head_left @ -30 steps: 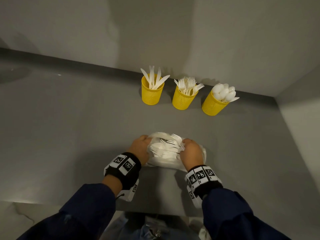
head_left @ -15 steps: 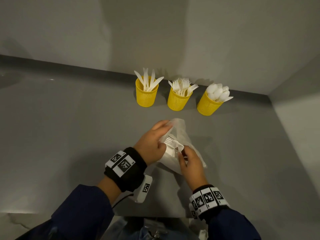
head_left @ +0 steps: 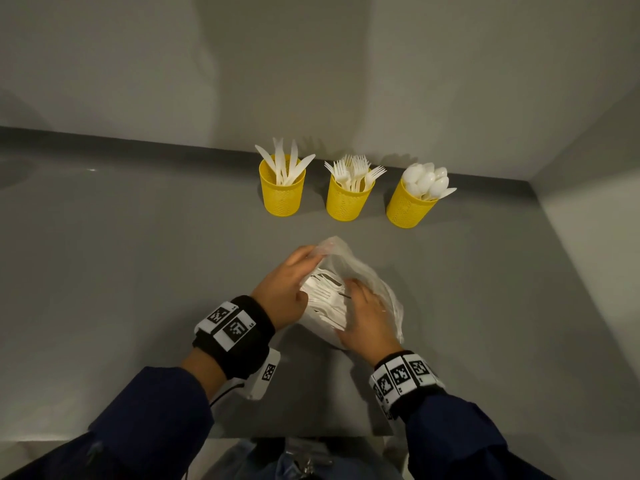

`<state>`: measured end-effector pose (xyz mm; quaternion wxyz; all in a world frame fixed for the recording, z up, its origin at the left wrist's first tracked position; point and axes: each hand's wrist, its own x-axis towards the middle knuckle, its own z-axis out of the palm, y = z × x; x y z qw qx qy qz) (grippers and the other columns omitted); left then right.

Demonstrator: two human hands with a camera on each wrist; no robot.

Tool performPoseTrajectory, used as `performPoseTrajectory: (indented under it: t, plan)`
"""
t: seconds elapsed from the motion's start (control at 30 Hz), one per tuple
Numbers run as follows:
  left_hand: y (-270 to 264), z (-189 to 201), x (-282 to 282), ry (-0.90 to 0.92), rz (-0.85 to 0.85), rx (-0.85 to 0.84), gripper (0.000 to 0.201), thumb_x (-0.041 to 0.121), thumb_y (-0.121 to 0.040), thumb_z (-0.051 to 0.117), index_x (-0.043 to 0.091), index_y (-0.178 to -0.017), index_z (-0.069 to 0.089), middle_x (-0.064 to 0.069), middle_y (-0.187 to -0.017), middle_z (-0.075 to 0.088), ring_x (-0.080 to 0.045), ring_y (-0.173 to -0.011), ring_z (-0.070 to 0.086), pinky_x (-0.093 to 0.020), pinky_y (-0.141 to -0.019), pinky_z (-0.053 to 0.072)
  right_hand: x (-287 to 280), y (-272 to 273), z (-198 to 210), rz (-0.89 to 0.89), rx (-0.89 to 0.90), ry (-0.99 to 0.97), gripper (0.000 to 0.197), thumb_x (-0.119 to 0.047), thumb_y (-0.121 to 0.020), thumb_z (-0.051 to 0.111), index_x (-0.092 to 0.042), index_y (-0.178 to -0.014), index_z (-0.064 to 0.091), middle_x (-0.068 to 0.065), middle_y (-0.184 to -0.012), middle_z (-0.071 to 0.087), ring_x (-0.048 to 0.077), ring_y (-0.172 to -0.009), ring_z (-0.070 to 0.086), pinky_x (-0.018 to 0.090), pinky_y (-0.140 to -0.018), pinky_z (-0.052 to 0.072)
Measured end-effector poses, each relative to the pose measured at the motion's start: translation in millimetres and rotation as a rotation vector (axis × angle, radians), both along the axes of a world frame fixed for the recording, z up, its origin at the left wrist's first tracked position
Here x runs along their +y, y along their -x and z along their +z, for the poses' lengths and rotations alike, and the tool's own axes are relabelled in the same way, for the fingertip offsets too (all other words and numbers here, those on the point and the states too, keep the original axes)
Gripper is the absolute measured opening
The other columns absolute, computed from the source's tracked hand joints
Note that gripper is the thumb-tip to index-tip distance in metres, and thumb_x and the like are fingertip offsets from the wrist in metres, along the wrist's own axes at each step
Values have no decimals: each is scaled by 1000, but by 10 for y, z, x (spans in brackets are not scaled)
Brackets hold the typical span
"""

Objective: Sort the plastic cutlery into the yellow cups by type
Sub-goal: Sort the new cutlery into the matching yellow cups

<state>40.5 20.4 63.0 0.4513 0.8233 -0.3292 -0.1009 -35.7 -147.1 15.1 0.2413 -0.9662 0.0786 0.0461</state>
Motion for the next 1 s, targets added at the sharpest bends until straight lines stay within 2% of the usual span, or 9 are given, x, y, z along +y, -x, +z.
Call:
performPoseTrajectory:
  t: [0.13, 0.33, 0.47, 0.6, 0.7, 0.77, 0.83, 0.9, 1.0]
  plan:
    - [-40, -39, -3, -85, -7, 6, 86, -3, -59, 38, 22, -140, 30, -2, -138, 37, -14, -126, 39, -12, -100, 31, 68, -121, -85, 38, 93, 91, 88, -34, -71, 70, -13, -143, 25, 9, -147, 35, 26, -137, 31, 39, -116, 22]
    - [-74, -102, 31, -163, 18, 50, 82, -2, -62, 42, 17, -141, 30, -6, -142, 34, -24, -127, 41, -20, -101, 33, 145, -260, -118, 10, 157, 243, 65, -32, -79, 66, -10, -132, 36, 11, -134, 46, 29, -125, 42, 37, -107, 28]
    - [-140, -119, 73, -206, 79, 61, 75, -8, -70, 46, 14, -140, 32, -9, -145, 30, -27, -129, 41, -18, -103, 29, 98, -243, -111, 5, 116, 199, 52, -35, -83, 57, -9, -126, 44, 12, -127, 55, 31, -118, 49, 37, -101, 34]
    - [-246, -157, 176, -387, 153, 90, 77, -11, -74, 44, 18, -143, 25, -9, -151, 21, -32, -127, 43, -29, -105, 33, 47, -200, -59, -39, -55, -24, 41, -29, -82, 56, -17, -121, 55, 5, -112, 67, 26, -105, 61, 28, -87, 43]
    - [-327, -254, 269, -465, 174, 140, 81, -8, -74, 48, 22, -144, 21, -8, -151, 18, -36, -124, 44, -36, -106, 36, 38, -161, 82, -108, -134, -316, 35, -19, -80, 62, -17, -115, 60, -4, -111, 68, 9, -103, 61, 11, -85, 38]
    - [-351, -297, 299, -490, 158, 147, 82, -5, -74, 49, 24, -145, 17, -8, -151, 18, -37, -123, 45, -37, -104, 37, 60, -117, 234, -185, -197, -509, 34, -8, -76, 69, -14, -108, 60, -10, -99, 65, -5, -90, 59, 4, -80, 39]
    - [-357, -317, 287, -508, 142, 135, 85, -6, -75, 48, 25, -145, 13, -7, -151, 17, -36, -121, 46, -36, -103, 38, 74, -120, 370, -260, -262, -656, 30, 0, -72, 68, -21, -90, 57, -10, -84, 62, -8, -75, 60, 13, -75, 44]
    - [-349, -309, 247, -515, 131, 129, 87, -8, -75, 48, 26, -146, 9, -6, -152, 15, -35, -122, 46, -35, -103, 38, 63, -161, 478, -334, -319, -717, 37, 8, -72, 64, -26, -82, 53, -6, -80, 62, -1, -74, 61, 24, -75, 47]
    - [-324, -272, 179, -515, 118, 107, 88, -9, -76, 47, 27, -146, 7, -4, -152, 15, -34, -122, 45, -34, -102, 39, -23, -196, 560, -480, -408, -898, 46, 11, -77, 63, -13, -114, 51, -5, -96, 62, -4, -86, 61, 7, -77, 45]
